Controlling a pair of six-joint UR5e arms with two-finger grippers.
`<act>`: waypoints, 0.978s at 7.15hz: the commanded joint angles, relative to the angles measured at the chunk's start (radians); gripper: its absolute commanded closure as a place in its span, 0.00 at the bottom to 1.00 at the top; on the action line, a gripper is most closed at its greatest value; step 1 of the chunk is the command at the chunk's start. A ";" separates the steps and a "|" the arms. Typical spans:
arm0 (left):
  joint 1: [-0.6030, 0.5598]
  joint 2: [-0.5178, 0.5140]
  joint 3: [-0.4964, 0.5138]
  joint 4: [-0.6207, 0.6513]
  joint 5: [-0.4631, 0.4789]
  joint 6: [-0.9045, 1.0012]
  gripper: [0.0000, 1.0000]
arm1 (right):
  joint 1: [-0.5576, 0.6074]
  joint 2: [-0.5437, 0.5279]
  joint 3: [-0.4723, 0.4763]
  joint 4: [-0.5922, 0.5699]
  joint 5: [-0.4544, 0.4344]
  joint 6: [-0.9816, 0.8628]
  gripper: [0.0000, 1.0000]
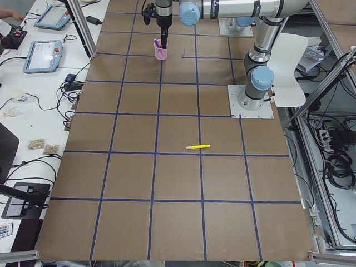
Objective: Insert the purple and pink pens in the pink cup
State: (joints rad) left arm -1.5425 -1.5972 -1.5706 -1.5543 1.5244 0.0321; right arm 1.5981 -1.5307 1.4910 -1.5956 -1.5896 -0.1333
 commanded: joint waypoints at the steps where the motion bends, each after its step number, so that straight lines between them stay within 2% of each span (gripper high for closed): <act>1: 0.012 0.003 0.059 -0.047 0.017 -0.009 0.00 | 0.000 0.001 0.000 -0.001 0.000 0.000 0.00; 3: 0.005 -0.003 0.116 -0.103 0.019 -0.011 0.00 | 0.000 0.001 0.000 -0.001 0.000 0.000 0.00; 7: 0.005 0.008 0.122 -0.115 0.060 -0.009 0.00 | 0.000 0.003 0.000 -0.001 0.000 0.000 0.00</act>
